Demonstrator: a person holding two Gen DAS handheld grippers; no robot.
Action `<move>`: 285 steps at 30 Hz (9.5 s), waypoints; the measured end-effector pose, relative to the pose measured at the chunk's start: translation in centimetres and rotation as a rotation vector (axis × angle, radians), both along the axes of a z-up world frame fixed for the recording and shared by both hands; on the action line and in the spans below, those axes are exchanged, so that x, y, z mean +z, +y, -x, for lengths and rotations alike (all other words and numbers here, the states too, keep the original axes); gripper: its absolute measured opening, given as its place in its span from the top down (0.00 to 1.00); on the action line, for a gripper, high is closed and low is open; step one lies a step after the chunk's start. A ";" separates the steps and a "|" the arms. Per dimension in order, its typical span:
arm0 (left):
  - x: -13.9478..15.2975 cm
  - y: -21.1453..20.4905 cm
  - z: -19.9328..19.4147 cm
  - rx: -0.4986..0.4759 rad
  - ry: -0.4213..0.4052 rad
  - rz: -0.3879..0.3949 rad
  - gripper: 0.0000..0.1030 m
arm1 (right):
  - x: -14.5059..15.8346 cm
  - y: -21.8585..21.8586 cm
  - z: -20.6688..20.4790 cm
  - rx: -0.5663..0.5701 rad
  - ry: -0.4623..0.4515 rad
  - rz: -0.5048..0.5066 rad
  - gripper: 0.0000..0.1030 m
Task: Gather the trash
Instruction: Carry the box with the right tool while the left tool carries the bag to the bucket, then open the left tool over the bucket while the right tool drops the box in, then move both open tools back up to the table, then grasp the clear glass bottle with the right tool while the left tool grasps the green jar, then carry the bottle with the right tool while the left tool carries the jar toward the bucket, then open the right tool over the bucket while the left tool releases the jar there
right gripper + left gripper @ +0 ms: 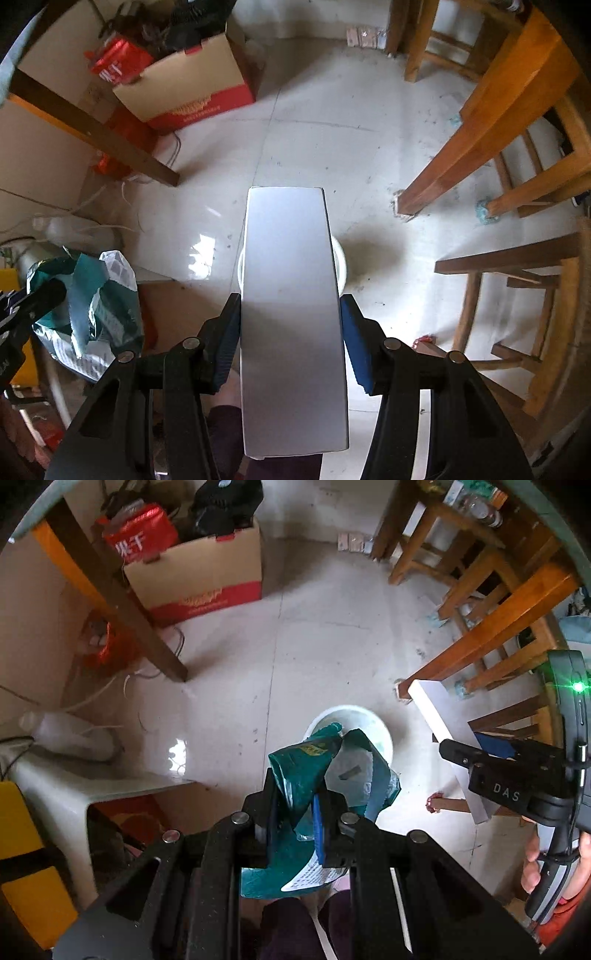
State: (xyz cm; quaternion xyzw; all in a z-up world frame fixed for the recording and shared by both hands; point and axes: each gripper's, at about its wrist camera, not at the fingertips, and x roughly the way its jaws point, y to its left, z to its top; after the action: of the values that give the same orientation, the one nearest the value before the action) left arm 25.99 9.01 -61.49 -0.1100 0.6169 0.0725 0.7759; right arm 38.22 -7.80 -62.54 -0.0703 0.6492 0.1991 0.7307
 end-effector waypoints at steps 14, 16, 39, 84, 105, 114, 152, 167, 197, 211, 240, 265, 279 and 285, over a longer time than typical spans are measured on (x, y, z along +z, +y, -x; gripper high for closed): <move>-2.2 -4.3 -3.8 -0.092 -0.004 0.052 0.83 | 1.4 -2.5 0.1 -0.035 -0.032 -0.001 0.48; -2.4 -5.1 -4.6 -0.108 -0.004 0.054 0.71 | 1.6 -3.0 -0.2 -0.050 -0.032 0.004 0.48; 11.4 -4.9 -3.8 -0.188 -0.018 0.026 0.57 | 15.3 -4.1 0.9 -0.140 -0.107 -0.042 0.48; 56.0 1.5 1.9 -0.175 -0.769 -0.183 0.11 | 56.3 0.0 8.6 -0.226 -0.845 -0.219 0.16; 56.2 -4.5 -17.9 -0.070 -0.735 -0.242 0.11 | 56.8 -6.0 -11.0 -0.132 -0.791 -0.252 0.16; 53.6 -0.6 -25.0 -0.091 -0.655 -0.234 0.11 | 53.9 -3.4 -17.7 -0.141 -0.687 -0.222 0.16; 30.5 8.5 -52.3 -0.408 -0.208 0.043 0.23 | 31.7 9.6 -41.3 -0.311 -0.145 -0.163 0.69; 27.6 5.6 -54.2 -0.500 -0.162 0.026 0.59 | 32.1 7.0 -37.2 -0.342 -0.161 -0.128 0.75; 50.9 -1.5 -33.3 -0.206 -0.613 -0.092 0.60 | 50.1 -4.5 -24.3 -0.217 -0.484 -0.369 0.75; 56.0 -5.2 -20.4 -0.101 -0.724 -0.133 0.60 | 54.7 -8.3 -16.1 -0.103 -0.559 -0.437 0.75; 53.2 -1.5 5.9 -0.247 -0.687 -0.050 0.60 | 52.2 -4.9 8.9 -0.249 -0.522 -0.417 0.75; 35.7 -3.6 0.3 -0.169 -0.341 -0.014 0.60 | 36.6 -5.6 3.3 -0.155 -0.199 -0.268 0.75; 23.3 -2.5 -3.5 -0.110 -0.157 0.012 0.60 | 23.4 -2.7 -0.6 -0.028 0.035 -0.261 0.64; 19.6 -4.4 -4.7 -0.149 -0.079 0.083 0.60 | 22.5 -4.1 -1.2 -0.077 0.035 -0.208 0.64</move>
State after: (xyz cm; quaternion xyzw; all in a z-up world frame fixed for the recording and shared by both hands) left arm 30.64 4.58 -41.84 -0.0989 0.5949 -0.0154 0.7975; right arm 39.39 -11.94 -40.05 0.0343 0.6400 0.2383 0.7297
